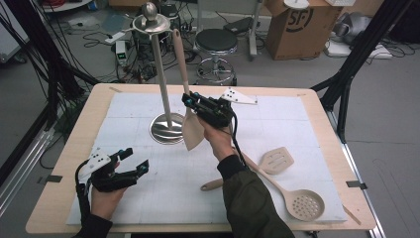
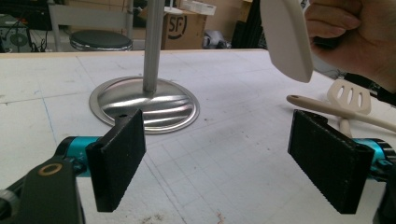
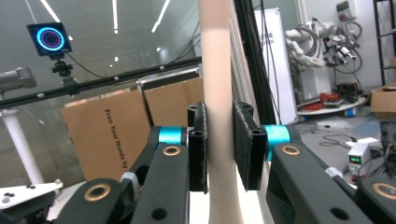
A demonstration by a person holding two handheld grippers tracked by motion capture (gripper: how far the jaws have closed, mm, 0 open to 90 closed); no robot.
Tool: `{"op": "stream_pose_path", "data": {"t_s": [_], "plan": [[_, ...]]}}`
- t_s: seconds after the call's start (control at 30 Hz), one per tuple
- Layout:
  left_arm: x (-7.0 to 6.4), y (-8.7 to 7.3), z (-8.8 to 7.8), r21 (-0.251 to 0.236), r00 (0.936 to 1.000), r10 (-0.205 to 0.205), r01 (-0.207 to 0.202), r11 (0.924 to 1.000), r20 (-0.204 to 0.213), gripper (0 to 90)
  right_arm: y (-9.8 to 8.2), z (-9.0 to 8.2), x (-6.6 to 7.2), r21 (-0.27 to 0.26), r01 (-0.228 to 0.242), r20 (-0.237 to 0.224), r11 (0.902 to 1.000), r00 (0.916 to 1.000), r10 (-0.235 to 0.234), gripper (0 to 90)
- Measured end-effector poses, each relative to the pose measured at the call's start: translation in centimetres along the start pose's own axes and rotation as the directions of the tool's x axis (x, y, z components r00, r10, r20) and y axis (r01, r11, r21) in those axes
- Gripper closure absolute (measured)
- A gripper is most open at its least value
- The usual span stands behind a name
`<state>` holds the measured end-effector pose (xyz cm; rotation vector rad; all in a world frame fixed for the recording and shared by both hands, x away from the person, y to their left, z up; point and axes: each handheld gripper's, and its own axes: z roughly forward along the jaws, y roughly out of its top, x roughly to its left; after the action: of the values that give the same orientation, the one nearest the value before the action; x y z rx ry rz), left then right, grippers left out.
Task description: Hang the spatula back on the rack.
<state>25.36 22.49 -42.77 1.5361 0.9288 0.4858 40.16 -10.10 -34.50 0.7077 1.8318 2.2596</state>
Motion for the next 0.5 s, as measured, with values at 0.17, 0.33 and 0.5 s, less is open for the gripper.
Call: {"op": "stream_pose_path", "data": {"t_s": [0.17,0.33,0.5], "plan": [[0.06,0.0,-0.04,-0.002,1.0,-0.002,0.002,1.0,0.0,19.6,-0.09,0.03,-0.1,0.001,0.003,0.027,1.0,0.9996,-0.003,76.0],[0.06,0.01,-0.05,-0.001,1.0,-0.001,0.001,1.0,0.002,19.6,-0.23,0.05,-0.05,0.018,0.007,0.081,0.9998,0.9967,-0.008,55.1],[0.06,-0.05,0.01,0.0,1.0,-0.006,0.006,1.0,0.001,19.6,0.35,-0.45,-0.05,-0.044,-0.001,0.092,0.999,0.9958,0.005,59.4]]}}
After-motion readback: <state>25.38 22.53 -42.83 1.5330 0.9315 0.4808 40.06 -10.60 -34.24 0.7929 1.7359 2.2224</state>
